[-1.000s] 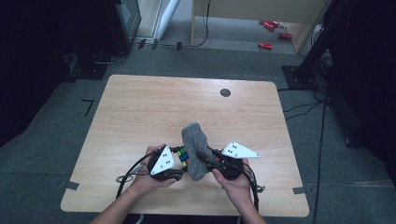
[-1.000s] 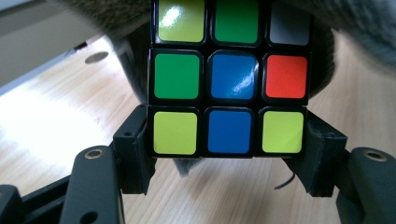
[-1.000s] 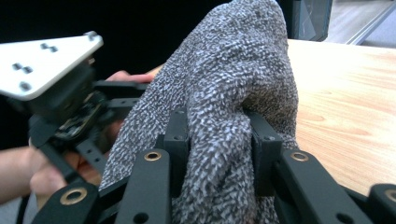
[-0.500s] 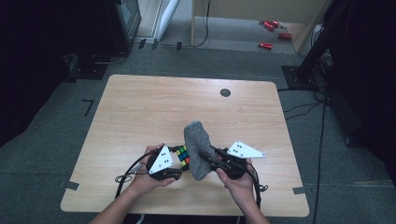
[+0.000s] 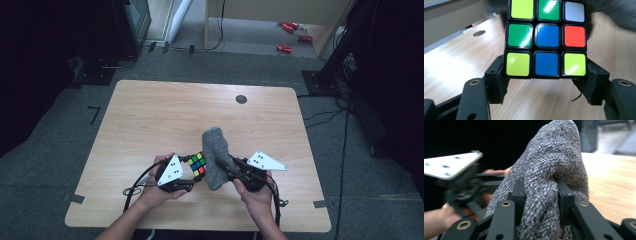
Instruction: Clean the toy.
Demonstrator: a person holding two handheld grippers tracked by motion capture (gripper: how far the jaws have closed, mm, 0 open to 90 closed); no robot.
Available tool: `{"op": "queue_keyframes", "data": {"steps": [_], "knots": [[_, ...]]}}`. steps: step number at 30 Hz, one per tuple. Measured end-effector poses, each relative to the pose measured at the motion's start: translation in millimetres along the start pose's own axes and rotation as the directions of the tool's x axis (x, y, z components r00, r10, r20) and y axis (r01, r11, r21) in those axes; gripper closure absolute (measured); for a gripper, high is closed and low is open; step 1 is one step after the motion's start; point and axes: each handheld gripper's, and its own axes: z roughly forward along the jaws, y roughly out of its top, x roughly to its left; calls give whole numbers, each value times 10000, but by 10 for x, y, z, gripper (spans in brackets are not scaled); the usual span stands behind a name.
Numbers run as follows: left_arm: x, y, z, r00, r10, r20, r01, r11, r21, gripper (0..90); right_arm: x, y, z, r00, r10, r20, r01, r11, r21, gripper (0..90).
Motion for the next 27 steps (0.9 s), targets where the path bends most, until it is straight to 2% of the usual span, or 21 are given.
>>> {"op": "queue_keyframes", "data": {"steps": [1, 3, 5, 6, 8, 9, 10, 12, 14, 17, 19, 22, 25, 27], "knots": [[-12, 10, 7, 10000, 1, -34, -1, 10000, 12, 343, 47, 3, 24, 9997, -191, -166, 194, 9997, 133, 678], [-20, 26, 12, 9998, 78, -182, -74, 9997, 234, 343, 84, -29, 76, 9988, -467, -137, 473, 9979, 450, 674], [-14, 14, 6, 9995, 156, -273, -146, 9993, 353, 343, 30, -89, 110, 9998, -138, -147, 144, 9989, 441, 675], [-2, 13, -10, 9997, 76, -227, -71, 9997, 233, 343, -26, -115, 121, 9998, 168, -70, -164, 9986, 496, 678], [42, 37, -57, 9997, -241, -90, 239, 9996, -167, 344, -101, -144, 127, 9980, -20, 638, -32, 9967, 812, 682], [42, 37, -57, 9997, -241, -90, 239, 9996, -167, 344, -142, -160, 126, 9964, -52, 843, -24, 9959, 903, 682], [82, 54, -90, 9984, -570, 61, 573, 9971, -504, 345, -193, -174, 109, 9966, 296, 772, -360, 9959, 825, 682], [110, 47, -104, 9956, -906, 260, 923, 9930, -743, 345, -243, -168, 85, 9949, 814, 591, -852, 9942, 654, 682], [121, 35, -101, 9922, -1184, 402, 1215, 9887, -874, 345, -259, -155, 73, 9946, 972, 377, -990, 9938, 500, 682], [122, 39, -106, 9918, -1217, 377, 1248, 9877, -942, 347, -254, -155, 74, 9946, 968, 368, -986, 9939, 493, 682], [140, 49, -137, 9886, -1387, 583, 1448, 9822, -1192, 347, -267, -157, 72, 9934, 990, 570, -1020, 9934, 527, 681], [191, 67, -188, 9799, -1809, 844, 1925, 9681, -1606, 347, -319, -200, 84, 9894, 1189, 830, -1244, 9901, 648, 681], [250, 51, -210, 9689, -2239, 1050, 2397, 9550, -1749, 347, -327, -217, 97, 9901, 1363, 351, -1379, 9893, 481, 679], [267, 41, -212, 9694, -2242, 1000, 2385, 9567, -1669, 347, -289, -200, 91, 9921, 1249, 65, -1251, 9919, 232, 677]]}}
